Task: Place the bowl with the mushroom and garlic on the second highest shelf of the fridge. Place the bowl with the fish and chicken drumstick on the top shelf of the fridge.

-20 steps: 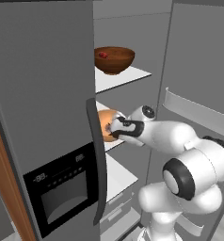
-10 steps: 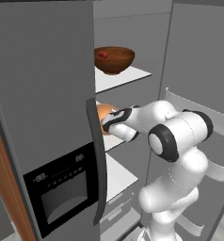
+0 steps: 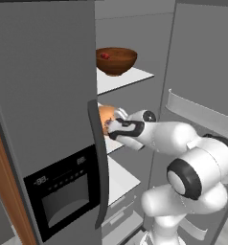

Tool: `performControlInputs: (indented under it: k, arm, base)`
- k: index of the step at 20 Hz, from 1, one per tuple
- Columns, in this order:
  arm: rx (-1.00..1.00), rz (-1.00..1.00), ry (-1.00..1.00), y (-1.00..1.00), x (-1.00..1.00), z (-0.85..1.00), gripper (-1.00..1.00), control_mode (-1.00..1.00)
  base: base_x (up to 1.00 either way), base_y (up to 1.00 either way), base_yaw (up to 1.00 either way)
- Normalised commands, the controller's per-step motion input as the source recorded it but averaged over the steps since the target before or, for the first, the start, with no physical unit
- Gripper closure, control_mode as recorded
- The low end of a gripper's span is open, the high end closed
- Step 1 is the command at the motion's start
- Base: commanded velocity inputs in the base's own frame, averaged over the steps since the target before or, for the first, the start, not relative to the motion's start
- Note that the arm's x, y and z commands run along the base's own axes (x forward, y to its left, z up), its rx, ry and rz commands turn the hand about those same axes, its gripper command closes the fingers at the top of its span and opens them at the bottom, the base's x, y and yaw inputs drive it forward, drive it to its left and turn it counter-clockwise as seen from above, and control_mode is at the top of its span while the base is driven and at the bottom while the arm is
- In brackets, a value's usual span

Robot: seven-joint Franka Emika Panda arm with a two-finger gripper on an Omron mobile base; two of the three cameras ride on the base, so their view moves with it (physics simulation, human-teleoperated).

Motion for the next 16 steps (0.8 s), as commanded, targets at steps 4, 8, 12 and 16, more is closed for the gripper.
performControlInputs:
  k: [4, 8, 12, 16]
  arm:
    - [0.00, -0.08, -0.25, 0.00, -0.42, 1.00, -1.00, -1.00]
    - [0.00, -0.10, -0.15, -0.04, -0.60, 1.00, -1.00, -1.00]
    - [0.00, -0.13, -0.07, -0.15, -0.96, 1.00, -1.00, -1.00]
    - [0.00, -0.13, -0.11, -0.20, -1.00, 1.00, -1.00, -1.00]
  base:
    - [0.00, 0.00, 0.00]
    - [0.00, 0.00, 0.00]
    - [0.00, 0.00, 0.00]
    - [0.00, 0.00, 0.00]
